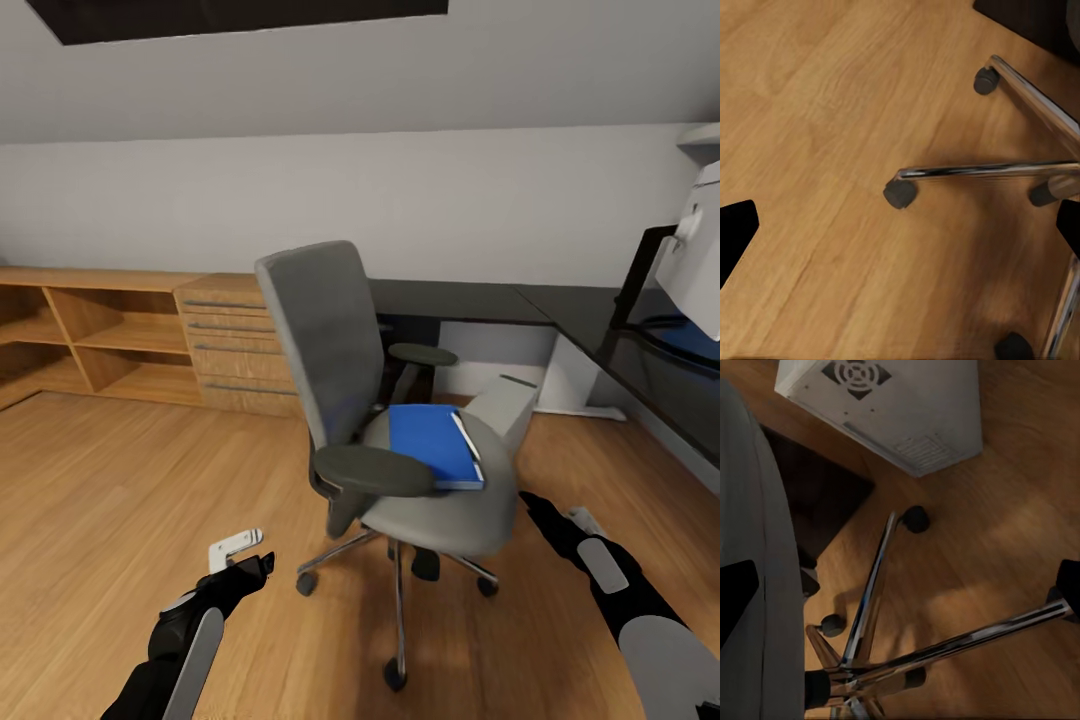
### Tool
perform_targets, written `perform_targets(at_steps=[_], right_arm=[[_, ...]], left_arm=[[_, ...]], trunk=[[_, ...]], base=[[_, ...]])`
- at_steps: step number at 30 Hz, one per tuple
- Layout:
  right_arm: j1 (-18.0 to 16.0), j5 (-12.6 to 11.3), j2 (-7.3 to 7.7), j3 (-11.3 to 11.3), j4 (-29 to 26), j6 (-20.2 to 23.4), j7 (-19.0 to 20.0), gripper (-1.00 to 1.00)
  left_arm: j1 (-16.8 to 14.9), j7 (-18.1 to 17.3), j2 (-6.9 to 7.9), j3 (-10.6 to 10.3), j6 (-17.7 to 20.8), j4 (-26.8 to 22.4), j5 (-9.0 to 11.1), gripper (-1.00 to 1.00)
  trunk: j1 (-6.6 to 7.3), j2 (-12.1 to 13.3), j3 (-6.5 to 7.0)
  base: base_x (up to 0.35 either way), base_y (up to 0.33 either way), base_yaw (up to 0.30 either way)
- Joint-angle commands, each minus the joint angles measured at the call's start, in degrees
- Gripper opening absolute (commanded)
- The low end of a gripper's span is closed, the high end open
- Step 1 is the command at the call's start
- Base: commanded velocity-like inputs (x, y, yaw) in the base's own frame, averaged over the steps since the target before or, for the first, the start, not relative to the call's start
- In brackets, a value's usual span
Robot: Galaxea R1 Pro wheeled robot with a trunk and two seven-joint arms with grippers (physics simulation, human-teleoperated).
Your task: In the bedroom, organize the workspace by keeping the computer under the desk, ensuring the monitor is on the desk, placing the keyboard on the desk next to the monitor, placing the mouse on the desk next to the keyboard, moving the folder from the swivel chair onto the desk next to the mouse, stacking the notebook on top of the folder with the pen on top of the notebook, and positioning the swivel chair next to the desk.
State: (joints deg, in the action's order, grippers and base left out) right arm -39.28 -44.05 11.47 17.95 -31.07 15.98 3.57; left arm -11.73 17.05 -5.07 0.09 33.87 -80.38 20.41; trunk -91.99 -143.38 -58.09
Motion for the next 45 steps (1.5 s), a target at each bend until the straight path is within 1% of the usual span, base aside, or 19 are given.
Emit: perform_targets(at_steps=[1, 19, 26, 37, 45], right_arm=[[-0.01, -0.48, -0.04, 0.15, -0.04, 0.37, 0.30, 1.00], [-0.01, -0.43, -0.01, 0.08, -0.12, 0.37, 0.40, 1.00], [-0.01, -0.42, 0.05, 0.07, -0.13, 0.37, 0.55, 1.00], [-0.01, -0.42, 0.05, 0.06, -0.13, 0.37, 1.40, 1.00], [-0.01, -0.29, 0.15, 0.14, -0.13, 0.37, 1.31, 1.00]], left_arm=[[-0.05, 0.44, -0.03, 0.00, 0.17, -0.04, 0.60, 1.00], [-0.05, 0.43, -0.11, -0.09, 0.15, 0.18, 0.66, 1.00], [-0.05, 0.36, -0.12, -0.15, -0.90, 1.83, 0.65, 1.00], [-0.05, 0.35, -0.12, -0.19, -1.08, 2.15, 0.63, 1.00], [-0.05, 0.35, -0.12, -0.18, -1.12, 2.15, 0.59, 1.00]], trunk=[[0.01, -0.02, -0.03], [0.01, -0.02, 0.34], [0.01, -0.02, 0.40], [0.01, -0.02, 0.40], [0.01, -0.02, 0.40]], base=[[0.000, 0.000, 0.262], [0.000, 0.000, 0.263], [0.000, 0.000, 0.265], [0.000, 0.000, 0.267], [0.000, 0.000, 0.057]])
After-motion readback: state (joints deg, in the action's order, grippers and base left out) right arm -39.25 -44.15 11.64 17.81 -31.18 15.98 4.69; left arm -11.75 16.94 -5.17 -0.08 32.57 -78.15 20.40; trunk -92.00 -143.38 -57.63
